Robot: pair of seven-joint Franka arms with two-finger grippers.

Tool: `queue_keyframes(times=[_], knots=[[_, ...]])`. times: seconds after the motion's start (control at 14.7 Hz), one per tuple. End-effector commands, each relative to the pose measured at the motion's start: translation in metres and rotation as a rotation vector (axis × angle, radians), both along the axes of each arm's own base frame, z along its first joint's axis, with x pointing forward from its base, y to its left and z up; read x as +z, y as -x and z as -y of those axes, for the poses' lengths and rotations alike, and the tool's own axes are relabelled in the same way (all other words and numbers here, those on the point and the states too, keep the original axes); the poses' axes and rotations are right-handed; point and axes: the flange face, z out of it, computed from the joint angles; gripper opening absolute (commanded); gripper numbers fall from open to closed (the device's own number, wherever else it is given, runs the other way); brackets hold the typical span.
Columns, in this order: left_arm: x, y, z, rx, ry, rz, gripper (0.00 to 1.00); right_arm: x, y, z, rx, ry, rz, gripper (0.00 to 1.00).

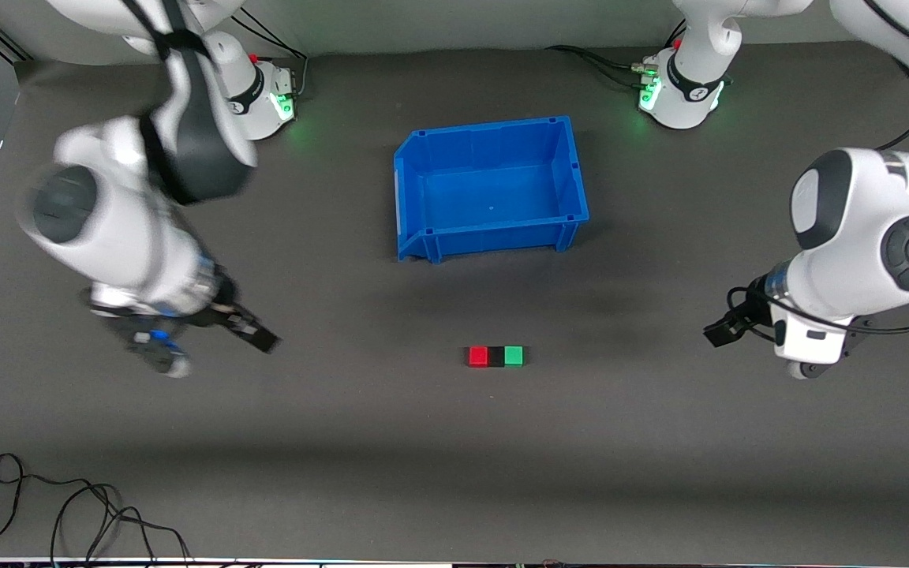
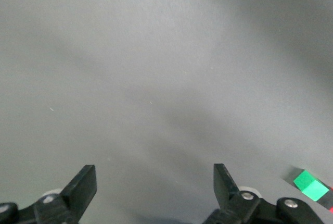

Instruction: Attach green and red cubes to black cube

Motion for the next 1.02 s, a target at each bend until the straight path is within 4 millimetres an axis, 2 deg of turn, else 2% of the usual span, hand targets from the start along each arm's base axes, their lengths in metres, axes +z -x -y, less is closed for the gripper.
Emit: queue_keyframes(times=[0.0,0.14,0.34,0.41,0.48,0.68,0.89,0.95], knots=[[0.015,0.014,0.009,-0.11,-0.05,0.016,1.0,0.024,0.023,0.081,0.166,-0.024,-0.03,1.0],[0.027,0.018,0.006,-0.222,-0.064,0.017,1.0,0.041,0.03,0.123,0.235,-0.016,-0.032,1.0],[0.059,0.028,-0.026,-0.422,-0.048,0.009,1.0,0.067,0.043,0.163,0.357,0.037,-0.015,1.0],[0.069,0.031,-0.03,-0.457,-0.047,0.021,1.0,0.071,0.047,0.176,0.391,0.035,-0.015,1.0],[0.075,0.033,-0.042,-0.477,-0.044,0.022,1.0,0.076,0.052,0.183,0.425,0.033,-0.021,1.0],[0.091,0.04,-0.061,-0.591,0.005,-0.031,1.0,0.093,0.066,0.194,0.473,0.034,-0.028,1.0],[0.125,0.052,-0.068,-0.625,0.033,0.014,1.0,0.099,0.073,0.194,0.477,0.029,-0.042,1.0],[0.142,0.061,-0.075,-0.66,0.033,0.031,1.0,0.099,0.073,0.191,0.48,0.028,-0.044,1.0]])
